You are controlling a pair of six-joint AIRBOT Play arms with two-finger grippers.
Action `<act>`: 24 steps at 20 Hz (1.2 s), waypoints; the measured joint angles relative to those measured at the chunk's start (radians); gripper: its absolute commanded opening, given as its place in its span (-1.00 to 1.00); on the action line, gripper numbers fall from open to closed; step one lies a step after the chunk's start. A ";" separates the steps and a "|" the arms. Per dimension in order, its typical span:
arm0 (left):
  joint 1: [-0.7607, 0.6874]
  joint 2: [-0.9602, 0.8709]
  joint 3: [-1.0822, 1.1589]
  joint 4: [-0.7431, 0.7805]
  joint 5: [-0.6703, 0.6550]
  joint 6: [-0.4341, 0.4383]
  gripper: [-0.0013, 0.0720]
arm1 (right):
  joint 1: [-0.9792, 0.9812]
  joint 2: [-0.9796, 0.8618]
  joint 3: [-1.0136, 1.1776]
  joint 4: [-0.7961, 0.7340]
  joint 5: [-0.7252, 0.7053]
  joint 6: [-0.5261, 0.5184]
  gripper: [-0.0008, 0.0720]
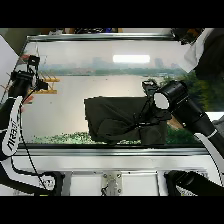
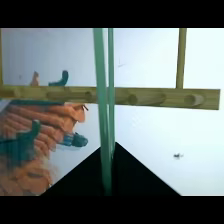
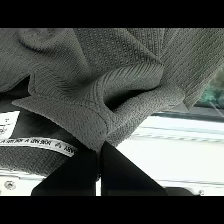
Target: Fold the clothes and pants, and hang the long-sleeved shirts on hangers.
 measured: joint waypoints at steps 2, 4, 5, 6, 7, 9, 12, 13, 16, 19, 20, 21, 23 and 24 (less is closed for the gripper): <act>-0.025 0.031 0.000 -0.002 0.008 0.007 -0.93 | 0.000 0.000 0.000 0.000 0.000 0.000 -0.93; -0.043 0.053 0.000 -0.001 0.018 0.006 -0.93 | 0.000 0.000 0.000 0.000 0.000 0.000 -0.93; -0.050 0.063 0.000 -0.001 0.023 0.007 -0.93 | 0.000 0.000 0.000 0.000 0.000 0.000 -0.93; -0.054 0.070 0.000 -0.002 0.027 0.010 -0.93 | 0.000 0.000 0.000 0.000 0.000 0.000 -0.93; -0.057 0.078 0.000 -0.002 0.032 0.010 -0.93 | 0.000 0.000 0.000 0.000 0.000 0.000 -0.93; -0.066 0.102 0.000 -0.002 0.038 0.018 -0.93 | 0.000 0.000 0.000 0.000 0.000 0.000 -0.93; -0.096 0.160 0.000 -0.040 0.042 0.088 -0.93 | 0.000 0.000 0.000 0.000 0.000 0.000 -0.93; -0.103 0.183 0.000 -0.084 0.034 0.135 -0.93 | 0.000 -0.001 0.000 0.000 0.000 0.000 -0.93; -0.099 0.254 0.000 -0.345 -0.048 0.415 -0.93 | 0.000 -0.001 0.000 0.000 0.000 0.000 -0.93; -0.053 0.309 0.000 -0.712 -0.229 0.794 -0.93 | 0.000 -0.001 0.000 0.000 0.000 0.000 -0.93; -0.030 0.321 0.000 -0.829 -0.302 0.903 -0.93 | 0.000 -0.001 0.000 0.000 0.000 0.000 -0.93; -0.003 0.329 0.000 -0.941 -0.377 0.998 -0.92 | 0.000 -0.001 0.000 0.000 0.000 0.000 -0.93; 0.043 0.340 0.000 -1.099 -0.491 1.120 -0.92 | 0.000 -0.001 0.000 0.000 0.000 0.000 -0.93; 0.063 0.343 0.000 -1.149 -0.530 1.158 -0.92 | 0.000 -0.001 0.000 0.000 0.000 0.000 -0.93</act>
